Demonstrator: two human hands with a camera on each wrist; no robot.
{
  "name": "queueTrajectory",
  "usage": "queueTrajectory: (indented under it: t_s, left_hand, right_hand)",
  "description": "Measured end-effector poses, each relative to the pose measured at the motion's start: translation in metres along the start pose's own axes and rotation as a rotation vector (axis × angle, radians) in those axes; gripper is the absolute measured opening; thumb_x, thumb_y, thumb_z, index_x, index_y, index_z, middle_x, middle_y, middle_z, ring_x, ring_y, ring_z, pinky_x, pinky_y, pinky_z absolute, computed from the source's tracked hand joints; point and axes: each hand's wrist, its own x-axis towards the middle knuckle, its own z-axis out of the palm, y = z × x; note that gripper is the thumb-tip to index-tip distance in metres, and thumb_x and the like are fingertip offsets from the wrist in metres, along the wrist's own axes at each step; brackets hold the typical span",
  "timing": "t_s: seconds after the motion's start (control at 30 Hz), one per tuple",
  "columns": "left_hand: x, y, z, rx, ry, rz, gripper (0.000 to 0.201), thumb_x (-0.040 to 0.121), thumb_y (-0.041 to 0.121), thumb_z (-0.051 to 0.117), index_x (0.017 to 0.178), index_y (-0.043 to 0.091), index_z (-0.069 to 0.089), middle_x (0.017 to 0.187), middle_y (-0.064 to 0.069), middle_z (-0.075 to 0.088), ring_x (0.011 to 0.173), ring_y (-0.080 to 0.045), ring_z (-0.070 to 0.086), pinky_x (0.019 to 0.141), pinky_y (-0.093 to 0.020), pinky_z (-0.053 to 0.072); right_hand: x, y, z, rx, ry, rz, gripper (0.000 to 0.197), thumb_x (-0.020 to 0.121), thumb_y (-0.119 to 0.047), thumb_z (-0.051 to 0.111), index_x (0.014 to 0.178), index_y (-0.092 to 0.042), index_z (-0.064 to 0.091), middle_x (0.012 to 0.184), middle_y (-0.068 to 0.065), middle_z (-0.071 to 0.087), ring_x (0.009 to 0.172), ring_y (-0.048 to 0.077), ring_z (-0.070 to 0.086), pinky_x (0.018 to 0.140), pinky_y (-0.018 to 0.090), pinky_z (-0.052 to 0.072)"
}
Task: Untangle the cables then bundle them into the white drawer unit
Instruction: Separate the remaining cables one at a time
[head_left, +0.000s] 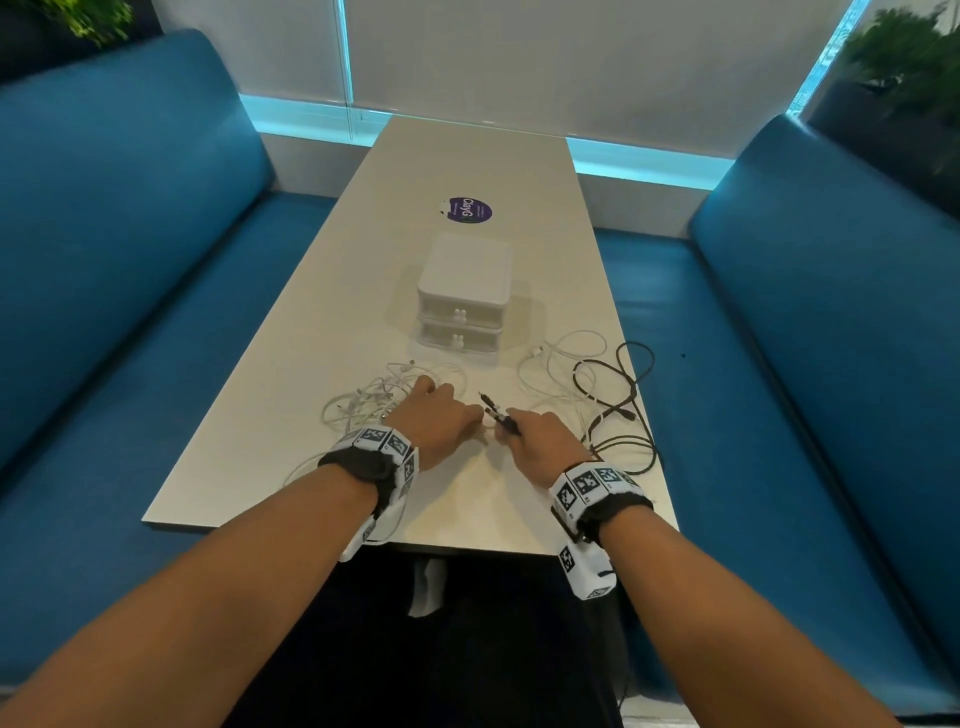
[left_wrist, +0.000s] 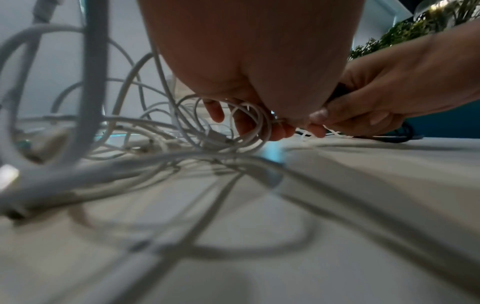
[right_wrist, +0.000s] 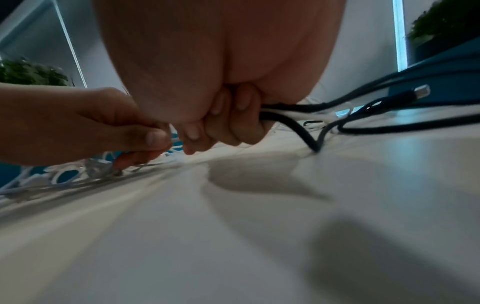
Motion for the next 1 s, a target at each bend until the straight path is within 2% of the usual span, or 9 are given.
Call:
queueTrajectory:
  t_s: [0.1,0.27,0.37,0.47,0.57,0.67,0.77,0.87,1.0]
  left_hand:
    - [-0.002,-0.012,-0.004,0.072,-0.019,0.016,0.031,0.107,0.038,0.03,0.105,0.024,0.058,0.096,-0.002,0.066,0.1,-0.027,0.051,0.094,-0.043,0.033]
    - [0.007,-0.012,-0.011,0.039,0.002,0.024,0.018,0.104,0.021,0.04,0.107,0.028,0.056,0.106,0.005,0.064,0.104,-0.024,0.047,0.09,-0.04,0.031]
    - [0.006,-0.019,-0.006,0.044,0.004,0.0,0.019,0.104,0.021,0.041,0.114,0.03,0.054,0.113,0.007,0.059,0.108,-0.023,0.047,0.092,-0.04,0.033]
    - [0.004,-0.018,-0.006,0.011,0.0,0.013,0.018,0.104,0.017,0.041,0.112,0.028,0.053,0.11,0.007,0.062,0.105,-0.022,0.051,0.088,-0.038,0.031]
    - [0.007,-0.009,-0.011,-0.01,-0.025,0.006,0.019,0.101,0.012,0.041,0.106,0.027,0.053,0.107,0.005,0.066,0.098,-0.022,0.05,0.087,-0.038,0.028]
    - [0.012,0.001,-0.015,-0.004,-0.035,0.015,0.024,0.098,0.005,0.042,0.101,0.029,0.048,0.103,0.003,0.068,0.089,-0.021,0.046,0.085,-0.038,0.025]
    - [0.016,0.013,-0.021,-0.049,0.013,-0.007,0.023,0.099,0.006,0.04,0.103,0.025,0.052,0.098,0.0,0.067,0.093,-0.024,0.053,0.089,-0.039,0.028]
    - [0.012,0.014,-0.021,-0.09,0.033,-0.016,0.018,0.101,0.011,0.038,0.096,0.027,0.044,0.095,0.002,0.066,0.095,-0.024,0.054,0.094,-0.04,0.03]
    - [0.006,0.005,-0.014,-0.115,0.029,-0.027,0.019,0.106,0.03,0.035,0.108,0.026,0.054,0.104,0.003,0.068,0.1,-0.023,0.054,0.098,-0.042,0.03]
  right_hand:
    - [0.001,0.017,-0.013,-0.113,0.028,0.098,0.028,0.102,-0.038,0.041,0.097,-0.016,0.057,0.088,0.011,0.063,0.078,0.029,0.061,0.073,0.043,0.054]
    - [0.007,0.028,-0.022,-0.256,0.112,0.198,0.028,0.103,-0.035,0.037,0.103,-0.016,0.058,0.088,0.005,0.057,0.078,0.027,0.06,0.071,0.037,0.052]
    - [0.008,0.035,-0.026,-0.296,0.114,0.25,0.028,0.103,-0.033,0.037,0.103,-0.016,0.06,0.084,0.003,0.057,0.077,0.025,0.06,0.069,0.034,0.05]
    - [0.006,0.039,-0.024,-0.303,0.129,0.272,0.026,0.103,-0.029,0.038,0.104,-0.016,0.06,0.085,0.002,0.06,0.075,0.024,0.059,0.067,0.034,0.05]
    - [0.004,0.029,-0.02,-0.23,0.193,0.248,0.023,0.103,-0.027,0.036,0.11,-0.014,0.055,0.092,0.008,0.063,0.08,0.029,0.061,0.067,0.037,0.049]
    - [0.006,0.013,-0.014,-0.157,0.243,0.107,0.025,0.104,-0.031,0.037,0.121,-0.018,0.051,0.092,0.014,0.064,0.082,0.035,0.062,0.068,0.04,0.051]
    - [0.008,-0.001,-0.003,-0.109,0.141,0.027,0.025,0.103,-0.033,0.039,0.112,-0.017,0.056,0.093,0.013,0.065,0.084,0.035,0.062,0.072,0.043,0.053]
    - [0.008,-0.003,0.003,-0.01,0.096,0.029,0.027,0.102,-0.035,0.042,0.101,-0.014,0.06,0.091,0.012,0.067,0.084,0.033,0.061,0.075,0.046,0.053]
    - [0.007,0.001,0.003,-0.109,0.041,0.055,0.029,0.102,-0.038,0.042,0.096,-0.015,0.058,0.086,0.009,0.064,0.079,0.031,0.061,0.073,0.044,0.054]
